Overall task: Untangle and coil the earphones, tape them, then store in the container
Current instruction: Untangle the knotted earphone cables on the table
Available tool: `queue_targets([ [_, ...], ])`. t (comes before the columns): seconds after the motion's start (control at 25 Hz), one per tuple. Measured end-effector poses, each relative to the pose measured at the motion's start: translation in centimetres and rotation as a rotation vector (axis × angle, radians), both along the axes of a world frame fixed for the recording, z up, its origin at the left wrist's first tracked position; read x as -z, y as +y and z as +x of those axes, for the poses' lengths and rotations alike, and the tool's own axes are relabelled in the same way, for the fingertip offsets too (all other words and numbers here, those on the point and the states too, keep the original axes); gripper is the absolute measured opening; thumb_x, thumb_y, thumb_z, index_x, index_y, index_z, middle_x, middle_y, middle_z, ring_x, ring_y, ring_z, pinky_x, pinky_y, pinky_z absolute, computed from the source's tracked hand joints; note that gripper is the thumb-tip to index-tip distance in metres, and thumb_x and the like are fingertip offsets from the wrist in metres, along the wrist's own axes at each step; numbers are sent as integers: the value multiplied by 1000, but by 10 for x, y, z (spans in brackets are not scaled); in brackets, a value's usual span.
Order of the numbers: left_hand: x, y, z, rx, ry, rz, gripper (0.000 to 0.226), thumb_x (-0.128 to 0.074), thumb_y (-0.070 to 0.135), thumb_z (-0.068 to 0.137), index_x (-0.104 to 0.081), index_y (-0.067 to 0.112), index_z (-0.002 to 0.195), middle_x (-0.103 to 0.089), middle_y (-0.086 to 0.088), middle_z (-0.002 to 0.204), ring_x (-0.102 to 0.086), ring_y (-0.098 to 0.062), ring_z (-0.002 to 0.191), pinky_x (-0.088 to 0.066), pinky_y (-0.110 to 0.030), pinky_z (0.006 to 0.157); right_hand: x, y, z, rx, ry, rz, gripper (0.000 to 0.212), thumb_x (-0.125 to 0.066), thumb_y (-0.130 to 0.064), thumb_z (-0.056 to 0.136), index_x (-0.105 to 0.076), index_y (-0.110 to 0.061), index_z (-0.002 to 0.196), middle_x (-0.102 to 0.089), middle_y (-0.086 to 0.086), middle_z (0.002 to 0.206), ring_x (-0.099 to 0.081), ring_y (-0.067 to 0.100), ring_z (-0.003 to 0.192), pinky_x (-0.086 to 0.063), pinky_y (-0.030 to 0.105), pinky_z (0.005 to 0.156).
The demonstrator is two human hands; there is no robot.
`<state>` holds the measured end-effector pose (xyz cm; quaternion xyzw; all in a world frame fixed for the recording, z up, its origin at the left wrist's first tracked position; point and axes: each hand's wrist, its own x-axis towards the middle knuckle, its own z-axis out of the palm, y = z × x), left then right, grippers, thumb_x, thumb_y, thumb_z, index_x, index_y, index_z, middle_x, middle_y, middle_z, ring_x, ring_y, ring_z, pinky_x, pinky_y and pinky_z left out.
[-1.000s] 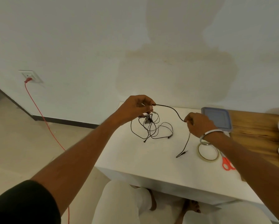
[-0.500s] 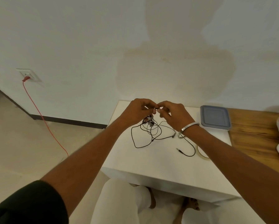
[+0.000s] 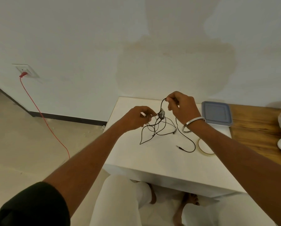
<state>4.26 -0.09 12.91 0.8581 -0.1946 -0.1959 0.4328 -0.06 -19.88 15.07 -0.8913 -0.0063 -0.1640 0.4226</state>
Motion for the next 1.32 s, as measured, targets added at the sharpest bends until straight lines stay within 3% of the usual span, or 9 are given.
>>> queue_targets([
  [0.16,9,-9,-9,-72,48,-49,21,-55,25,98,-65,22,116,-67,2,109,-61,-9,93,-46,-20,74,1,-3,-2,-58,54,47,15,-50,-19,95,-63,-14,90,-70,3,71,-65,9,69,-47,9,65],
  [0.32,14,-30,-25,-171,103,-135,28,-55,32,97,-61,14,119,-68,1,103,-62,-10,87,-44,-20,69,2,-1,-5,-88,81,138,13,-51,-18,95,-63,-16,89,-71,-3,71,-67,7,71,-52,20,74],
  [0.6,20,-48,-40,-392,272,-311,53,-56,24,96,-34,29,144,-72,-5,97,-66,-15,78,-52,-31,71,1,-8,-11,-287,262,452,13,-46,-7,93,-58,-4,89,-73,4,90,-70,17,93,-55,35,80],
  [0.72,20,-44,-33,-536,422,-386,75,-55,14,95,-11,33,153,-67,-4,105,-66,-17,79,-57,-35,76,-6,-11,-14,-307,349,636,19,-41,-3,82,-57,-7,72,-70,6,77,-70,30,84,-57,37,74],
  [0.84,23,-25,-24,-666,510,-620,85,-56,5,94,-3,34,154,-65,-11,108,-66,-24,87,-56,-39,82,-14,-15,-12,-113,418,858,32,-28,13,77,-45,-5,57,-58,13,56,-59,32,56,-54,46,68],
  [0.92,26,-10,-17,-714,548,-775,84,-55,2,94,-4,31,154,-62,-14,111,-67,-28,92,-57,-43,84,-13,-23,-14,-70,413,959,28,-32,8,71,-44,-5,49,-47,16,53,-49,25,44,-52,40,57],
  [1.04,30,2,-11,-676,508,-907,80,-64,-1,85,-23,20,151,-50,-15,127,-66,-27,102,-59,-42,80,-3,-39,-20,-112,400,943,23,-41,-8,59,-52,-13,39,-37,12,57,-50,27,48,-54,35,55],
  [1.16,32,2,-9,-591,382,-619,81,-62,-5,87,-24,25,151,-40,-7,143,-61,-14,97,-55,-41,89,3,-45,-24,-117,409,964,22,-42,-11,60,-51,-14,40,-39,11,55,-52,28,51,-55,37,57],
  [1.32,14,-12,-19,-486,484,-102,93,-59,31,82,-4,21,156,-56,-14,110,-56,-20,81,-51,-34,75,1,-44,-21,-199,375,1050,25,-41,-13,66,-48,-14,42,-52,12,53,-57,24,51,-57,40,60],
])
